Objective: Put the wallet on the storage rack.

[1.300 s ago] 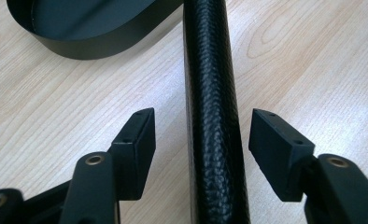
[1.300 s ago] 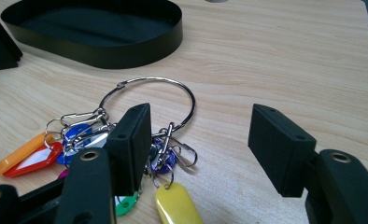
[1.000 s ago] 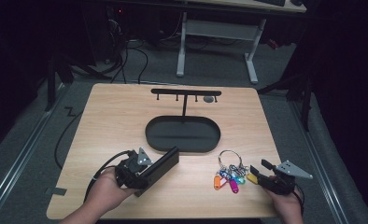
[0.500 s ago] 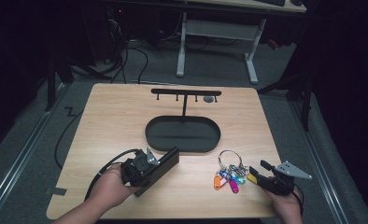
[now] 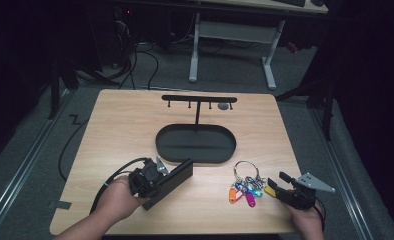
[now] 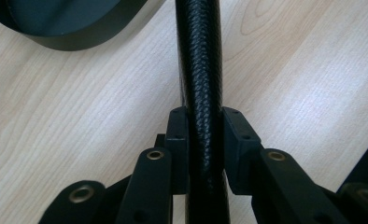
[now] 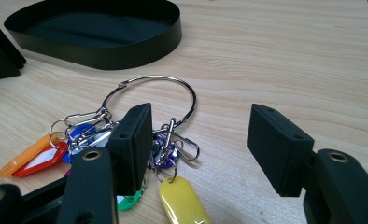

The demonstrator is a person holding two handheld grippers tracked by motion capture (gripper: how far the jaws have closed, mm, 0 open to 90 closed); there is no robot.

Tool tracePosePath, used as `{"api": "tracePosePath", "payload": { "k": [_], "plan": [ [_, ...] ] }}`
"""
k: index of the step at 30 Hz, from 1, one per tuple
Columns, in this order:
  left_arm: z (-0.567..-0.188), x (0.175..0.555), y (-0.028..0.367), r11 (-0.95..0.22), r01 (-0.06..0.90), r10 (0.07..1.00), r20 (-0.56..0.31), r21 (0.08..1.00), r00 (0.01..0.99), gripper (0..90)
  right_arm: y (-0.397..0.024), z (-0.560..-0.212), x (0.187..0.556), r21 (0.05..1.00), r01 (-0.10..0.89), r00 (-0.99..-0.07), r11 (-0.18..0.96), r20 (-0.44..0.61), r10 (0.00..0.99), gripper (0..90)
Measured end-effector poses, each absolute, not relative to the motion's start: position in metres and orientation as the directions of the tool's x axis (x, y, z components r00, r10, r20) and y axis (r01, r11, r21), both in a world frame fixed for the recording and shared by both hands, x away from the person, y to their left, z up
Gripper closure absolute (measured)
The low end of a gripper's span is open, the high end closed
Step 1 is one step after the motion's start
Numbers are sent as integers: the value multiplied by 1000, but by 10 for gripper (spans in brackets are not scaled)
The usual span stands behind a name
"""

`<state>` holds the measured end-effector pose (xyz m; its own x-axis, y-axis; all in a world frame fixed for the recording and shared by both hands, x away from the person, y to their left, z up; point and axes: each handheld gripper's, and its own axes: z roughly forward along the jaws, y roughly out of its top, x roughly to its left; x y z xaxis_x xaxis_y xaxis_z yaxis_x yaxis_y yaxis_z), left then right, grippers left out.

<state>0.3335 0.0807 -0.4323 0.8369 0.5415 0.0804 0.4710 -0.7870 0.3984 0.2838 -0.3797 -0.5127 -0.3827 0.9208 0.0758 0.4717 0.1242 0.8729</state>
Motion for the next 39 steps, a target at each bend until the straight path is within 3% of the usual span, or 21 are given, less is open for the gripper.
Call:
{"api": "tracePosePath", "payload": {
  "k": [20,39],
  "plan": [
    [-428,334,82,-799,431,516,111,418,849,758,-381,-512,283,875,468,-380,122,75,922,414],
    [-400,338,80,-812,286,429,188,509,883,759,-382,-511,283,876,471,-362,105,83,928,414]
  ]
}}
